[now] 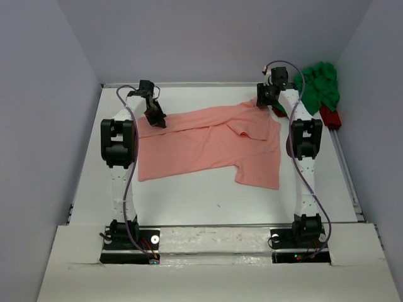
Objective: Fold and stack the t-shirts
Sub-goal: Fold the flattened tshirt in 1/3 of the way
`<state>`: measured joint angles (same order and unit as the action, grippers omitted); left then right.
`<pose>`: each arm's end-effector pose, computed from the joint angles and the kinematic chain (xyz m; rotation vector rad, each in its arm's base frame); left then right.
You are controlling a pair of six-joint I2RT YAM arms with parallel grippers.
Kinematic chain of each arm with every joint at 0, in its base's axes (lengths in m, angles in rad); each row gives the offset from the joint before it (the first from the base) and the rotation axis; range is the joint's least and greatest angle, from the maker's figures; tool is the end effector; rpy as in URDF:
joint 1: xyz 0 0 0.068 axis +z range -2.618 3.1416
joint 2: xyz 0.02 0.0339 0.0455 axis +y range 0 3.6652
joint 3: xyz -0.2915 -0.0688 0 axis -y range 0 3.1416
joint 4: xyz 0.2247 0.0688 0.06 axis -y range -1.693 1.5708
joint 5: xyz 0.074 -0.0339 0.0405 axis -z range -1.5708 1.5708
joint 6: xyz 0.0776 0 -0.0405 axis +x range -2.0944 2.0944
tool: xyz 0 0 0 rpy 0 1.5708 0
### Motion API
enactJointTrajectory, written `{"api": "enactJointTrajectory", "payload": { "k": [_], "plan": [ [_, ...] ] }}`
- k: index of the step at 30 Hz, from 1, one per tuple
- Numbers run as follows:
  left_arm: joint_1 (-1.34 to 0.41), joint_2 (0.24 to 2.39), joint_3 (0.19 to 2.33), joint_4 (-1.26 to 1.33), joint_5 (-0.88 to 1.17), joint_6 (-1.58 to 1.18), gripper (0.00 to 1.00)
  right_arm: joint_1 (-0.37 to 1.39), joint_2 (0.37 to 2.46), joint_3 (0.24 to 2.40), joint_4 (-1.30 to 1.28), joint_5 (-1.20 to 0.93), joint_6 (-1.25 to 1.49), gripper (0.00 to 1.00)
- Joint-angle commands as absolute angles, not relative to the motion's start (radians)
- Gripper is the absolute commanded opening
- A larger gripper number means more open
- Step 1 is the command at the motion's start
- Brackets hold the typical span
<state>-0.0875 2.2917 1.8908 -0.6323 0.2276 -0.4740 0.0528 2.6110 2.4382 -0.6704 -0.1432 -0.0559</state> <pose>0.5158 -0.0628 0.1715 -0.4262 2.6115 -0.4923 0.6020 0.0429 0.1689 -0.1965 2.4016 0.1713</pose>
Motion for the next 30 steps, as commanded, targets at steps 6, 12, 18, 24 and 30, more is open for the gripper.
{"api": "enactJointTrajectory", "payload": {
  "k": [6, 12, 18, 24, 30],
  "plan": [
    [-0.124, 2.293, 1.876, -0.657, 0.212, -0.459, 0.0, 0.054, 2.611, 2.48, -0.581, -0.127, -0.08, 0.55],
    [-0.14, 2.322, 1.873, -0.696, 0.186, -0.494, 0.0, 0.054, 2.592, 2.482, -0.575, -0.04, -0.09, 0.62],
    [-0.143, 2.329, 1.856, -0.706, 0.183, -0.511, 0.0, 0.044, 2.565, 2.476, -0.549, -0.005, -0.112, 0.63],
    [-0.147, 2.319, 1.839, -0.696, 0.178, -0.508, 0.0, 0.044, 2.554, 2.464, -0.496, -0.02, -0.094, 0.56],
    [-0.164, 2.333, 1.845, -0.698, 0.173, -0.497, 0.0, 0.044, 2.548, 2.427, -0.419, -0.046, -0.064, 0.26]
  ]
}}
